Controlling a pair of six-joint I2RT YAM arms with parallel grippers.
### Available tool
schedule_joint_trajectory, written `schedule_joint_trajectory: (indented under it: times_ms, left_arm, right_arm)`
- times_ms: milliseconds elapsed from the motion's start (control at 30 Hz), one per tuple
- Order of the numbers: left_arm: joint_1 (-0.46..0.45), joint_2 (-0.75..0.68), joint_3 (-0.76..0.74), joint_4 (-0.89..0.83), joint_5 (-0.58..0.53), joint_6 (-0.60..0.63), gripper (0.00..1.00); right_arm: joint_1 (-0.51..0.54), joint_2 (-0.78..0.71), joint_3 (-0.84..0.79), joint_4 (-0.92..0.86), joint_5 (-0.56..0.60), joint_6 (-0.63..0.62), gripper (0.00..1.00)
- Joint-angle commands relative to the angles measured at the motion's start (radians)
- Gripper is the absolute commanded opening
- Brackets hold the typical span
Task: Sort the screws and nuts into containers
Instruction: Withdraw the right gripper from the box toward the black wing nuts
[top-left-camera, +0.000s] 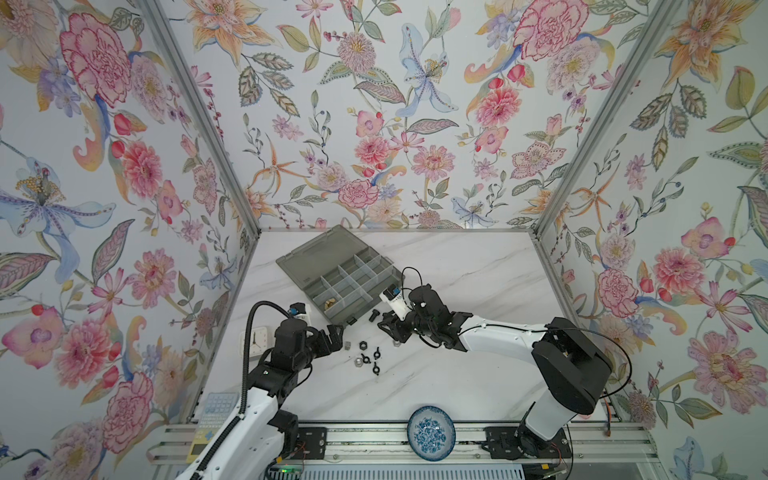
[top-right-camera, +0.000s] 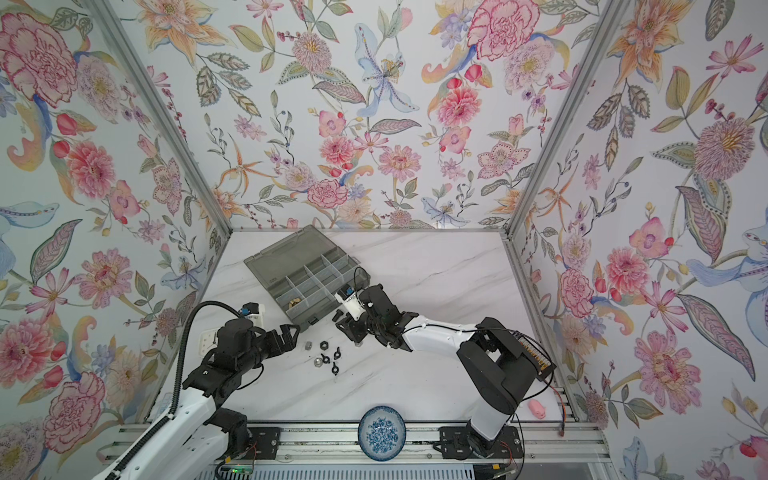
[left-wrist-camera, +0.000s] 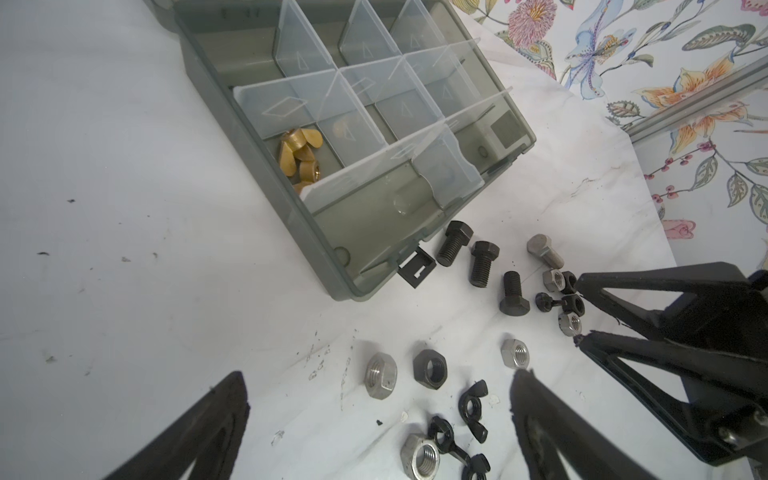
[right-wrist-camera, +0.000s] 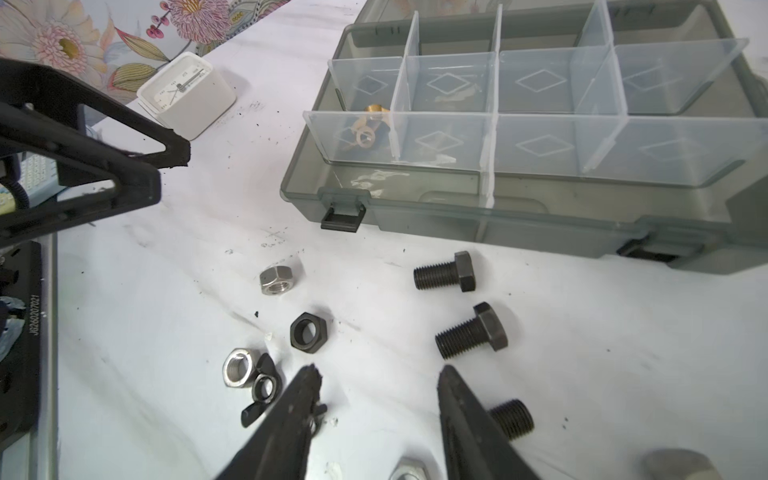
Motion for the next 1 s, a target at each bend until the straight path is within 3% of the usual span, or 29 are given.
schedule_joint_trajectory:
  times_ms: [0,500,967]
  left_arm:
    - [-0.055,0.029,0.040,0.037,-0.050,-0.011,0.99]
    - [-0.132,0.061,-0.026,0.073,-0.095,-0.063,0.99]
    - [-0.141,0.089,-0.039,0.113,-0.090,-0.067,0.99]
  right_arm:
    - [-0.017,-0.035,-0.025,-0.003,0.021,0.020,0.50]
    - [-0.020,-0.030,-0.023,-0.057,0.004,0.052,0.50]
    - [0.059,0.008,-0.058,-0.086,-0.028,0.037,0.49]
